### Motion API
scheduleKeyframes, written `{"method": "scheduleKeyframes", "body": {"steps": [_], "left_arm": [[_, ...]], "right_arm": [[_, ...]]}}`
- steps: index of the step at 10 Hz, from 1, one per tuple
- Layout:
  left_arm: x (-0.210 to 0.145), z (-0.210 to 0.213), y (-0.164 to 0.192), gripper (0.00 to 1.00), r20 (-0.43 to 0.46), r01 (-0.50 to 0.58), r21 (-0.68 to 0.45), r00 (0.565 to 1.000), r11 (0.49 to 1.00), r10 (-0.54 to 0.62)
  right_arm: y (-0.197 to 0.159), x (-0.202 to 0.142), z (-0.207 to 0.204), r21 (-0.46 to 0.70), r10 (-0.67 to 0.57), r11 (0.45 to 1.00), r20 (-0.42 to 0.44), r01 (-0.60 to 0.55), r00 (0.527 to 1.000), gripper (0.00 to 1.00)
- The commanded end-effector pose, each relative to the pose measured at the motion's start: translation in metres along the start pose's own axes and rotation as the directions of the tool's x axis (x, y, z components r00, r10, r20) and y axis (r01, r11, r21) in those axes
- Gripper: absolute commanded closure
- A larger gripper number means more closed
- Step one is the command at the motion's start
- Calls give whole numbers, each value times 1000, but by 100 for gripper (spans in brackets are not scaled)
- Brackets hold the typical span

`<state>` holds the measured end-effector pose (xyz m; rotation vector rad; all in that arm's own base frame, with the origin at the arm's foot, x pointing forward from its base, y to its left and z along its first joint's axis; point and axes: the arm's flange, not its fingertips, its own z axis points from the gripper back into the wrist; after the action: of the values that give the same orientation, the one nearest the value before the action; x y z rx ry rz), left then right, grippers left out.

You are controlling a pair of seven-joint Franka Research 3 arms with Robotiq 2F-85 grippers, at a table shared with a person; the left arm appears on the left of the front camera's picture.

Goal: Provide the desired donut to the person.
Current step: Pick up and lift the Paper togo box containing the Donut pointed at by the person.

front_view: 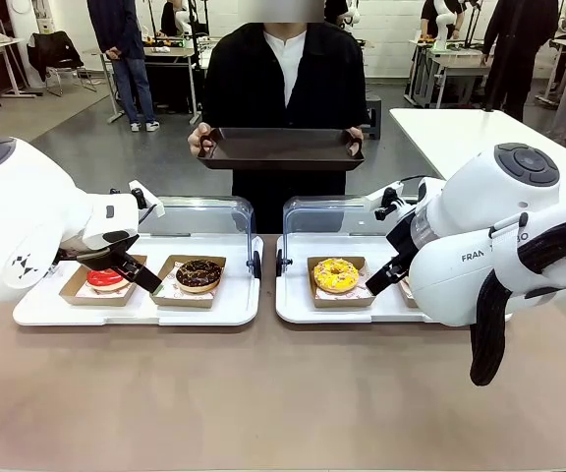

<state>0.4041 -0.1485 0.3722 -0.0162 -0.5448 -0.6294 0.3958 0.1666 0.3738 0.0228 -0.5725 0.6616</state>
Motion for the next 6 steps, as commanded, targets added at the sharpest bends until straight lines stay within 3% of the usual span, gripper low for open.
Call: {"method": "scheduleKeyframes", "body": {"steps": [1, 2, 3, 6], "left_arm": [[0, 0, 0, 0, 0, 0, 0, 1000, 1000, 0], [0, 0, 0, 0, 0, 0, 0, 1000, 1000, 0], [-6, 40, 2, 0, -49, 117, -25, 992, 993, -118], [-31, 147, 15, 0, -27, 194, -42, 980, 980, -195]], "right_arm": [[0, 0, 0, 0, 0, 1000, 0, 0, 1000, 0], [0, 0, 0, 0, 0, 1000, 0, 0, 1000, 0], [0, 0, 0, 0, 0, 1000, 0, 0, 1000, 0], [3, -28, 98, -141, -10, 990, -54, 3, 999, 0]]}}
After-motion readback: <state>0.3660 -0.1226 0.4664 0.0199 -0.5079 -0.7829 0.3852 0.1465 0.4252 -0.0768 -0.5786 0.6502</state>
